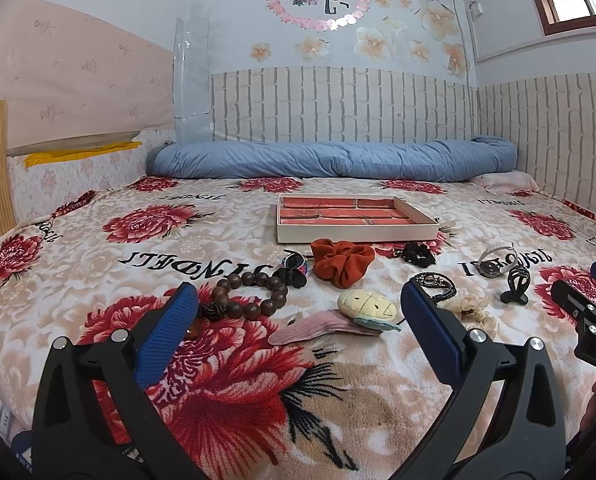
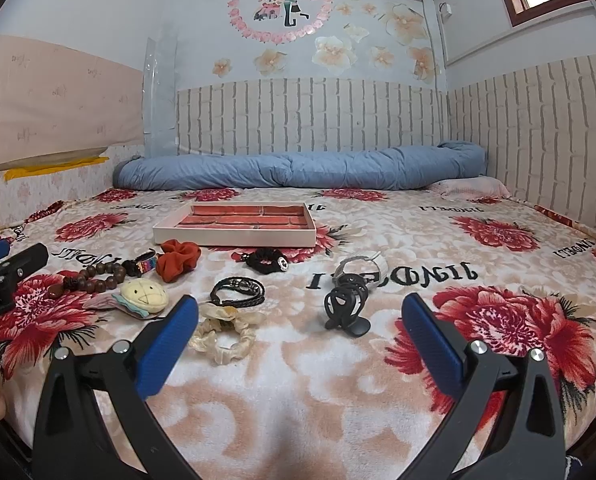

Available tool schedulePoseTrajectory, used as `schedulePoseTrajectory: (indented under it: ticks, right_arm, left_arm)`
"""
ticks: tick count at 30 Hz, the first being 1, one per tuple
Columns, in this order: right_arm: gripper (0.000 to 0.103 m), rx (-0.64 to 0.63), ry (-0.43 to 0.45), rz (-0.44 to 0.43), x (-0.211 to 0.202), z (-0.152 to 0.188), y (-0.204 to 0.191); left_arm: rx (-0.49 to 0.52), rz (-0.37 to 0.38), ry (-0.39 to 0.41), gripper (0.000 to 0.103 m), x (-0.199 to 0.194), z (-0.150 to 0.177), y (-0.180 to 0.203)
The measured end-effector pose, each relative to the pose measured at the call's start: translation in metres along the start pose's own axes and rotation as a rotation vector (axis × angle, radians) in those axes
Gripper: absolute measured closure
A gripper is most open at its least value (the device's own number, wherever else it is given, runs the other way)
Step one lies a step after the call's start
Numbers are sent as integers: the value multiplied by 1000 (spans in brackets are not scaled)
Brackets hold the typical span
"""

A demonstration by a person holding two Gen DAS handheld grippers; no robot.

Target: Organize jewelry

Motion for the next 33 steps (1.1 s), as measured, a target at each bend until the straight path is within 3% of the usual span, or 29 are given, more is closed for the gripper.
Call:
schedulePoseTrajectory:
  ticks: [33]
  right_arm:
    - [4, 0, -12, 4, 4, 6, 0]
  left_arm:
    - [8, 1, -6, 5, 2, 4, 0]
Point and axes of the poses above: each gripper's, at about its wrist camera, not at the fingertips, and x roughly the way its jaws point, y to its right, z to its underside, the point moved 3 cm from there along x, roughly the way its jaws point, and after that the axes turned 13 degrees about -z, right-handed, at the moved point
